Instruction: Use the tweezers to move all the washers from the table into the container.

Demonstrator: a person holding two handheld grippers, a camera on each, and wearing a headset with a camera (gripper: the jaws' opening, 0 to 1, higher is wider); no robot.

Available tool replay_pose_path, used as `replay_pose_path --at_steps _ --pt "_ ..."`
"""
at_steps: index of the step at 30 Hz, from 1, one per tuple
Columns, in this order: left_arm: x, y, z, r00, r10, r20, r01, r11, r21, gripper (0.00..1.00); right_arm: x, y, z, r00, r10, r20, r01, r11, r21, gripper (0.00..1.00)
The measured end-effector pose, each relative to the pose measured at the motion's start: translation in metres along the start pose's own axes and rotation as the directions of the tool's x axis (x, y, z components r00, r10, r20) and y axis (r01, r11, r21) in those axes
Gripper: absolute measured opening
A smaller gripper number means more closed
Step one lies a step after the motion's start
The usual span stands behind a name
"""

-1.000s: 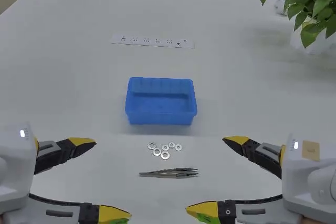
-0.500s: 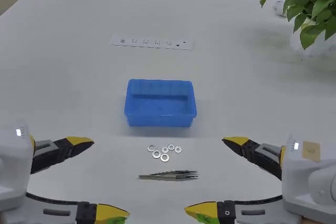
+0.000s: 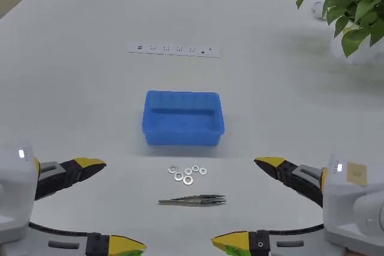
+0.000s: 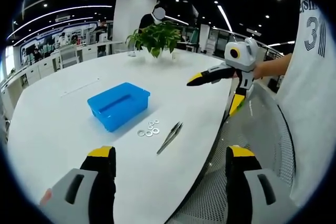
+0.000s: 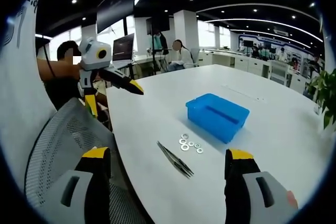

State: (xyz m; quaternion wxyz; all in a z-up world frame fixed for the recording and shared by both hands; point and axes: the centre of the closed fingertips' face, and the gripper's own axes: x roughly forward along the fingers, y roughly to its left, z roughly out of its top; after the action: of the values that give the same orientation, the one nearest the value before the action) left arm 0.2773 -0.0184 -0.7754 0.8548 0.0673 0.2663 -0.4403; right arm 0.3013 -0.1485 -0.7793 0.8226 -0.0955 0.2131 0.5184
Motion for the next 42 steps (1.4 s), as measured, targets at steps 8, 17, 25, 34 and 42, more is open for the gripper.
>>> replay_pose_path --at_steps 8,17,25,34,42 --pt "-0.001 -0.001 -0.001 1.0 0.004 -0.004 -0.004 1.0 0.003 0.91 0.0 0.001 -0.004 1.0 0.001 -0.007 -0.001 1.0 0.005 0.9" --pt "-0.001 0.002 0.0 1.0 0.007 -0.002 -0.007 1.0 0.0 0.91 -0.001 0.0 -0.006 0.9998 0.005 -0.017 -0.005 1.0 0.01 0.9" --pt "0.0 0.002 -0.001 1.0 0.002 -0.003 -0.002 1.0 -0.004 0.9 -0.002 -0.003 -0.006 0.9998 0.005 -0.02 -0.005 1.0 0.008 0.9" --pt "0.003 0.001 -0.002 0.9999 -0.015 0.003 0.016 1.0 -0.023 0.89 0.0 -0.002 -0.007 0.9994 0.016 -0.032 -0.015 1.0 0.007 0.9" --pt "0.003 0.005 0.018 0.9943 -0.022 0.104 0.03 0.997 -0.074 0.85 0.004 -0.006 -0.006 0.9991 0.014 -0.041 -0.014 1.0 0.002 0.84"
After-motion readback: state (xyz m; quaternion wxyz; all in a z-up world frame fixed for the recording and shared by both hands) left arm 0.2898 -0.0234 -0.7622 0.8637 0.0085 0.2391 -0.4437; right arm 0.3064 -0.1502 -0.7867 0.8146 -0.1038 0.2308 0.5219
